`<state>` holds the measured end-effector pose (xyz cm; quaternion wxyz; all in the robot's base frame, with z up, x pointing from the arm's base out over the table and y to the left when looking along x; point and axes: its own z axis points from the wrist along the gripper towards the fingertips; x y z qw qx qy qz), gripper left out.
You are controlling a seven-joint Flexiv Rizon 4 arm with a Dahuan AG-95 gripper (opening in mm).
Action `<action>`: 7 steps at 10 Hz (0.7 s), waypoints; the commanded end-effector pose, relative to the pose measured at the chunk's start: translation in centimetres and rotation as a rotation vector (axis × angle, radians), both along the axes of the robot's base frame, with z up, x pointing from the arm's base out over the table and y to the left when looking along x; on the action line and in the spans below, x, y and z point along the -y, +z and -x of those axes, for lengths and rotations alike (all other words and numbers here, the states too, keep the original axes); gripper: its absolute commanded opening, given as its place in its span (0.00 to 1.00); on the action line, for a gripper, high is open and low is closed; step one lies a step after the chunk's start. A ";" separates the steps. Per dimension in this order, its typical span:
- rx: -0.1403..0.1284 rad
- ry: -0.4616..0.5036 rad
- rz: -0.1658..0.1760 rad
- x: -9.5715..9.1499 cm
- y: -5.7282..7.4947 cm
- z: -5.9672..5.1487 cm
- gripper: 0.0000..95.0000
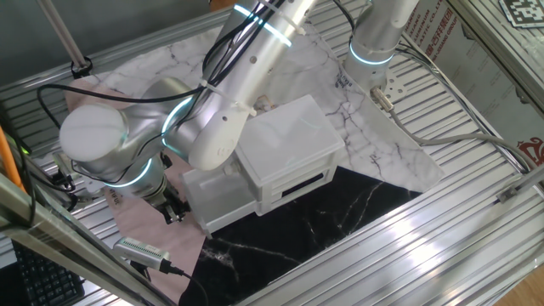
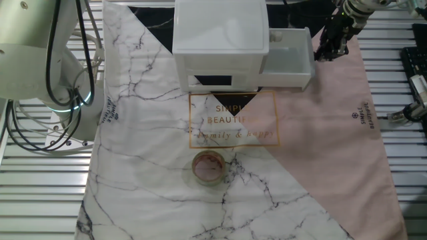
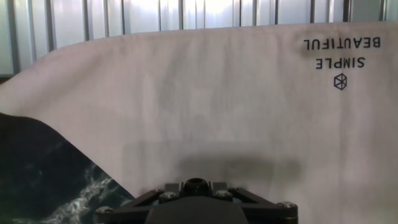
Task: Grasp the handle and open the drawer
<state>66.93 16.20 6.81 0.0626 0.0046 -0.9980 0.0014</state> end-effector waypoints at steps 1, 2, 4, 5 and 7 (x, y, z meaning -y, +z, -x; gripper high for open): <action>0.000 -0.001 0.000 0.0 0.0 0.0 0.00; 0.000 -0.002 0.000 0.0 0.0 0.0 0.00; 0.001 -0.003 0.000 0.0 0.0 0.0 0.00; 0.001 -0.001 0.002 0.0 0.0 0.0 0.00; 0.002 0.005 -0.001 0.0 0.0 0.0 0.00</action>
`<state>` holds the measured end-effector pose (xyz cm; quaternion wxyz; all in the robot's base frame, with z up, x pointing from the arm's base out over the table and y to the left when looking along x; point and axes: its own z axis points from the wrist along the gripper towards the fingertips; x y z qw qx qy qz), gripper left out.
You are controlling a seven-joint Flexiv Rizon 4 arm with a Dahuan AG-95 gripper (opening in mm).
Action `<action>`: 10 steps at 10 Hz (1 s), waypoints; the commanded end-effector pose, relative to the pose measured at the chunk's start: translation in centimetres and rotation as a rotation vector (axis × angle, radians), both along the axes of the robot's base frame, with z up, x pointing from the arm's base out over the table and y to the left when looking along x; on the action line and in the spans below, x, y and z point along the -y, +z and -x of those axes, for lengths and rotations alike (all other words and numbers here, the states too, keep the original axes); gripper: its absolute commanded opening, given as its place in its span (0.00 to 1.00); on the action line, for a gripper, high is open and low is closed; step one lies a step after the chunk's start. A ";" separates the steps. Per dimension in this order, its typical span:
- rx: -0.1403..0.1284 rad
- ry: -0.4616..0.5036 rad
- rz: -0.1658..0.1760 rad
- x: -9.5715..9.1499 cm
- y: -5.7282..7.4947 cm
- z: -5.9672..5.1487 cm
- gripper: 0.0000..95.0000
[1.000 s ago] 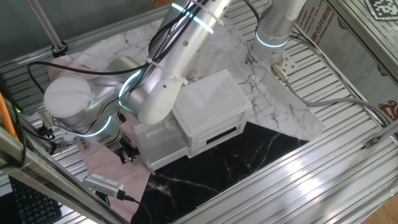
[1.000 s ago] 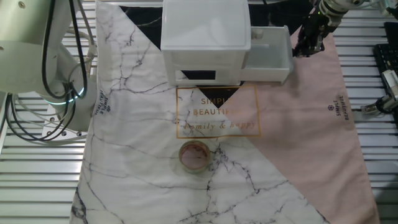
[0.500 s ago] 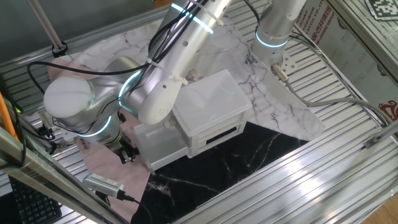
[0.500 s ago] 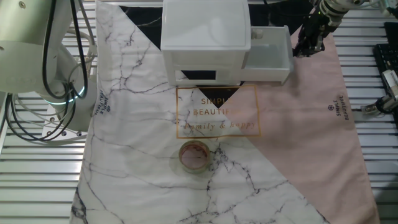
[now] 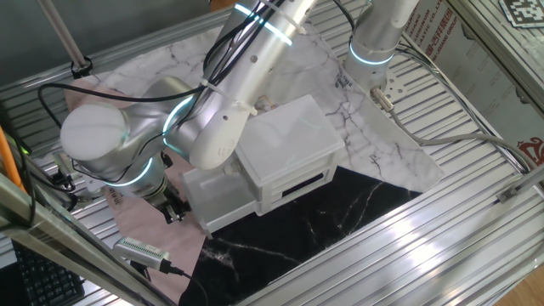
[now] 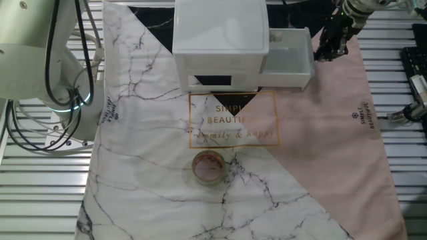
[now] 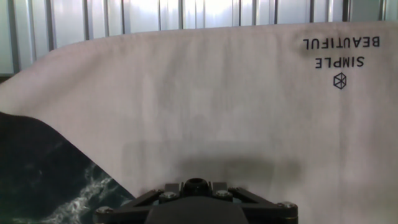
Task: Grasp the handle and open the drawer
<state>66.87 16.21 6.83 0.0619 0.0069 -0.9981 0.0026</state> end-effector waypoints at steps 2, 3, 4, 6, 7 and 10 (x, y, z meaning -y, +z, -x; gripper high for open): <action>0.001 0.013 -0.010 0.0 0.0 0.0 0.40; 0.001 0.019 -0.011 0.0 0.0 0.0 0.60; 0.001 0.026 -0.009 0.0 0.0 0.0 0.60; 0.001 0.034 -0.010 0.0 0.0 0.0 0.60; 0.001 0.034 -0.011 0.0 0.1 0.0 0.60; 0.006 0.039 -0.010 -0.1 0.2 0.0 0.60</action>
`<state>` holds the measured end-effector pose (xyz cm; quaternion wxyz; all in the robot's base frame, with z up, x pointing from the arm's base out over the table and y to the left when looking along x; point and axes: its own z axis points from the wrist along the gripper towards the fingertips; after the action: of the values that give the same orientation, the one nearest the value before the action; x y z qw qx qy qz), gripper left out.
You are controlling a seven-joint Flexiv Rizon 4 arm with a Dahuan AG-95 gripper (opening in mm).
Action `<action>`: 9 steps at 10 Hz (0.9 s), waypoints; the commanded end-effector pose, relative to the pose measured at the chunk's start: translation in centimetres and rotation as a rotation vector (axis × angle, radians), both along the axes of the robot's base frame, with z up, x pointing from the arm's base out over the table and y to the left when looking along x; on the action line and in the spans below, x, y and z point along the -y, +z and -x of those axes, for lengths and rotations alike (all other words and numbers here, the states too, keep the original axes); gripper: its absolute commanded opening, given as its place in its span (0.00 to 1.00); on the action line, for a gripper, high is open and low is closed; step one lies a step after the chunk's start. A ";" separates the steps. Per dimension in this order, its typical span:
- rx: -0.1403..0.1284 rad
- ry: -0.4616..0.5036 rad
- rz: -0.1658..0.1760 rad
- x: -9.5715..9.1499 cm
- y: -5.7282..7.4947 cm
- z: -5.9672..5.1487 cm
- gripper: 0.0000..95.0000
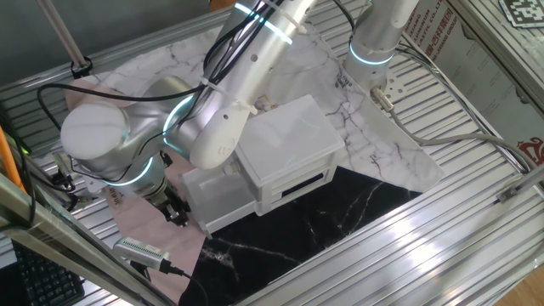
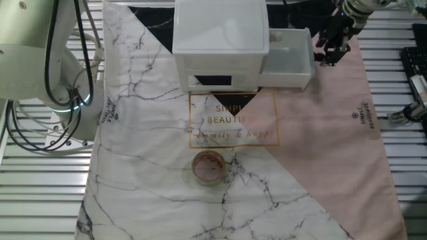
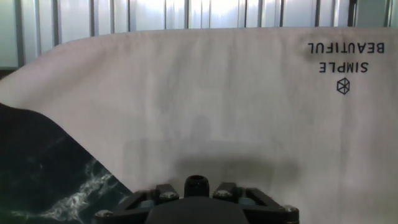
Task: Grasp the handle and open the drawer
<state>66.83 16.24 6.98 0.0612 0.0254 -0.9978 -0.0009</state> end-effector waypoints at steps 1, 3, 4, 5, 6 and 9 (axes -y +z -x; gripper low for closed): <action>0.006 0.002 0.000 -0.1 0.2 0.0 0.60; 0.019 -0.002 -0.001 -0.5 1.5 0.4 0.60; 0.027 0.004 -0.002 -0.7 2.7 0.8 0.60; 0.026 -0.001 -0.004 -0.8 3.4 1.1 0.60; 0.024 -0.011 -0.007 -0.9 4.7 2.1 0.60; 0.014 -0.038 -0.005 -1.2 6.3 4.2 0.40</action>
<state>62.28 17.55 13.48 0.0580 0.0051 -0.9983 -0.0041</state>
